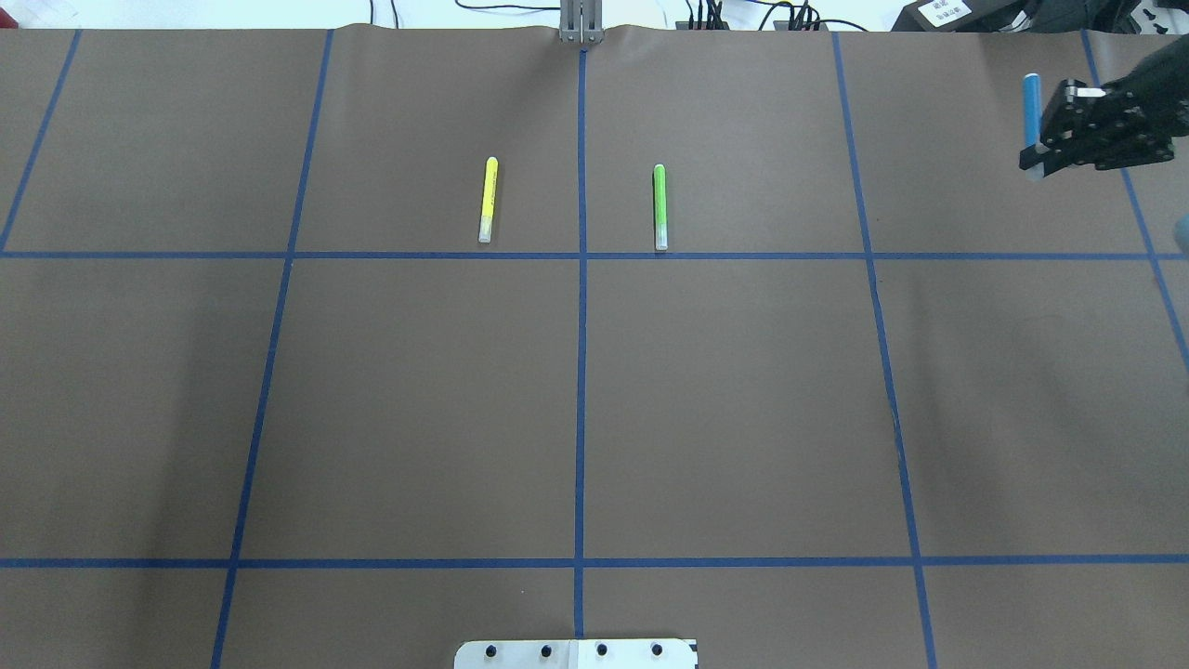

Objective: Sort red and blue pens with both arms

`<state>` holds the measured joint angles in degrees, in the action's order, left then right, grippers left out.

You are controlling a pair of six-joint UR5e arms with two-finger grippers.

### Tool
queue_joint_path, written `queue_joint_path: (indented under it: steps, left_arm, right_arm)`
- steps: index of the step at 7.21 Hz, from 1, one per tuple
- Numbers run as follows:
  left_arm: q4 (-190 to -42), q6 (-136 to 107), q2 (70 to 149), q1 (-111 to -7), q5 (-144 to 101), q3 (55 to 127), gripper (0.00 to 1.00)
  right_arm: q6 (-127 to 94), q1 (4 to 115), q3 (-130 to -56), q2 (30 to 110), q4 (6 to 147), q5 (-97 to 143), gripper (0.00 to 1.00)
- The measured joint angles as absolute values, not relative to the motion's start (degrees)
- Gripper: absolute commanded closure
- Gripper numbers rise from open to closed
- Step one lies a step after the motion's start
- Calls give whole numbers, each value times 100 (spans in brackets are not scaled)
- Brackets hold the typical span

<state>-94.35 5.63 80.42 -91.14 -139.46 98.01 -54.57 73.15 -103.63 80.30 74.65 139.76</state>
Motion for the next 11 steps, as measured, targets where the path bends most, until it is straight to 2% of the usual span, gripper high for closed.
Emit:
queue_joint_path:
  steps: [4,11]
  left_arm:
    - [-9448,563,8042,-9114,-13969,9805,0]
    - [-9448,597,8052,-9114,-13974,9809,0]
  right_arm:
    - [-3131,7930,-10581,9337,7516,12993,100]
    - [1213,9874,-10571,11331,7863,12657,100]
